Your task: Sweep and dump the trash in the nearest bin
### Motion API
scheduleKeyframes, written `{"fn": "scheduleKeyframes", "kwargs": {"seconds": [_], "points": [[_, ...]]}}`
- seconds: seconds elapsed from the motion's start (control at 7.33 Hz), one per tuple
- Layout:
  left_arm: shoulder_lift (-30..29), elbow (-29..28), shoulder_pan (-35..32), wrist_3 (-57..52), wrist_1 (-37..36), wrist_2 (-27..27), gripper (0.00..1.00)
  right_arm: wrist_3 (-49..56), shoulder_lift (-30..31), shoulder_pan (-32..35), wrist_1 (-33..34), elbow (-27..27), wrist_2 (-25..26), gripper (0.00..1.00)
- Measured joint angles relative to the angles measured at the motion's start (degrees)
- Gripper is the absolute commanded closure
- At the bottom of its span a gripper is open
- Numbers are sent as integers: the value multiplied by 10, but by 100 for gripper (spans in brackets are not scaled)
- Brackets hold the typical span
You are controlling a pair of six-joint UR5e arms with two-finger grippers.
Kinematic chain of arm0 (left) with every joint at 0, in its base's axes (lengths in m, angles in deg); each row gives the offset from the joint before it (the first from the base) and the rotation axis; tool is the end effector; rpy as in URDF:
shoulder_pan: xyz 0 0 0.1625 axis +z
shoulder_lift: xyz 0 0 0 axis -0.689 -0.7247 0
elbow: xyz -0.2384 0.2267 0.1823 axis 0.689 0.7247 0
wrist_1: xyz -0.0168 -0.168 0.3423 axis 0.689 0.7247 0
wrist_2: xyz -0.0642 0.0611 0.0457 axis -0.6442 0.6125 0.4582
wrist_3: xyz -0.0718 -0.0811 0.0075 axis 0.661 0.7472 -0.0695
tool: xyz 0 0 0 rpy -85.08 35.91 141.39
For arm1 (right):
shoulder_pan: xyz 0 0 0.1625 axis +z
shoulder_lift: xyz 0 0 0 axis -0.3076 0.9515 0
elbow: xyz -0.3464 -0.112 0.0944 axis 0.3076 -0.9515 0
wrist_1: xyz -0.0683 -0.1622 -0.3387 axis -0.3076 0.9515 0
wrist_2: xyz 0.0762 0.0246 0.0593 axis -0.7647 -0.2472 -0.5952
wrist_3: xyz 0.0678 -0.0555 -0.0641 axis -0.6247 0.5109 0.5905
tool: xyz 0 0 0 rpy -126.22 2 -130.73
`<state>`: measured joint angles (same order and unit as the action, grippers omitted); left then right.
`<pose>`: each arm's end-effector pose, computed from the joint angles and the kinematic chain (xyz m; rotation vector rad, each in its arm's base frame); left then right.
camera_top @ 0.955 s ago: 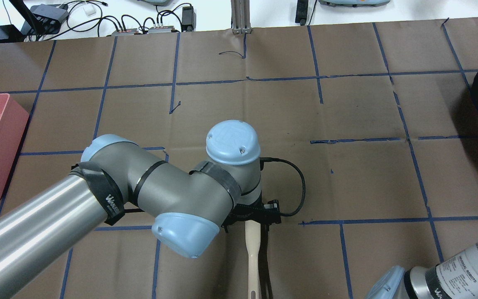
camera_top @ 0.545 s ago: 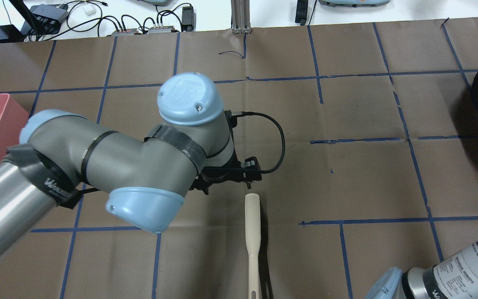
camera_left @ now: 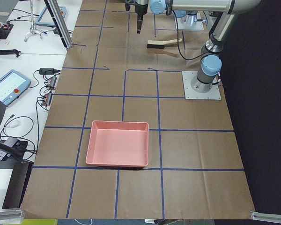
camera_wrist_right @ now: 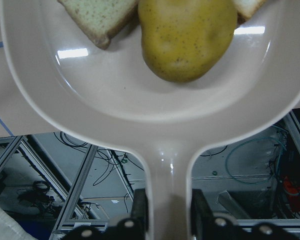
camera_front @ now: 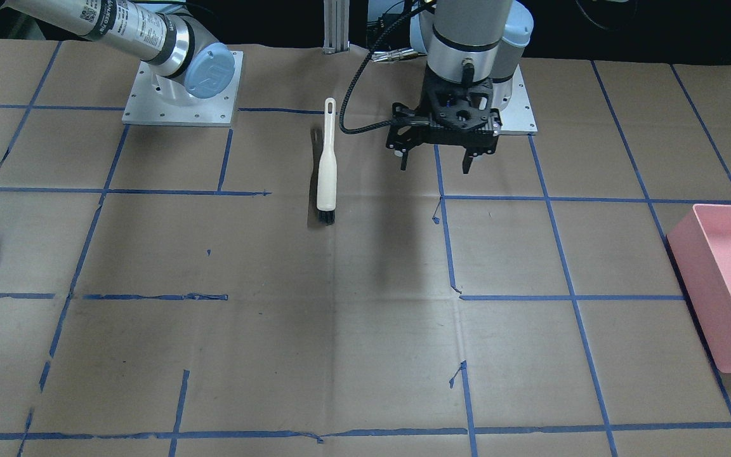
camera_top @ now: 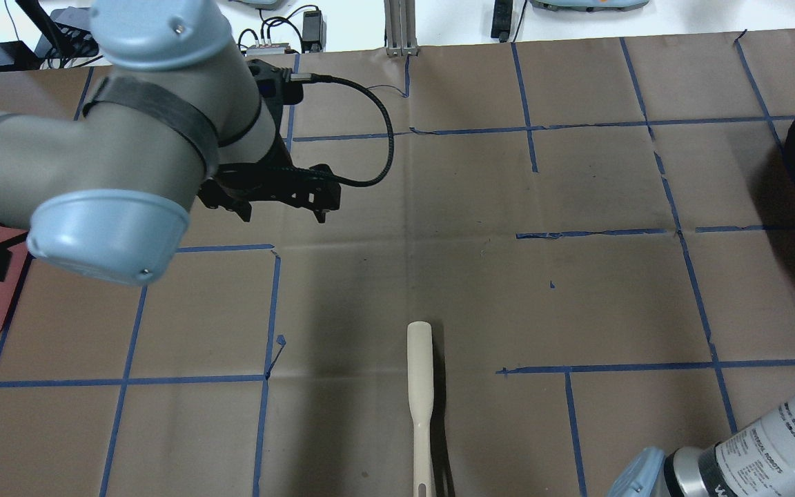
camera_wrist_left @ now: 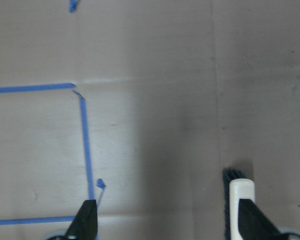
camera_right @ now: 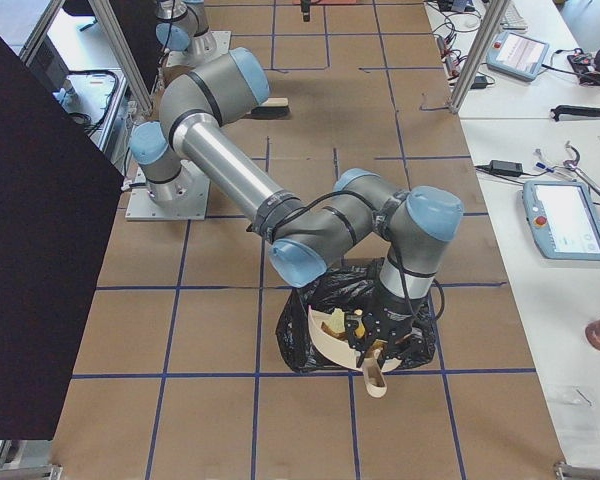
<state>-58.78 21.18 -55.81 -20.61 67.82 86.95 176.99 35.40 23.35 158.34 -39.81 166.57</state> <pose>-0.2019 -0.4220 0.3965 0.0889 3.1241 -0.1391 -0.4897 -0.5364 0.4136 1.7549 -2.1359 -0.7245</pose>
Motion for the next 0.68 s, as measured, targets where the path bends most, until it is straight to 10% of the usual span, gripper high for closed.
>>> {"fn": "scheduleKeyframes", "kwargs": {"seconds": [0.68], "points": [[58,-7,87,-44,80,-1,0,-18,4,34,-2,7,79,97]]}}
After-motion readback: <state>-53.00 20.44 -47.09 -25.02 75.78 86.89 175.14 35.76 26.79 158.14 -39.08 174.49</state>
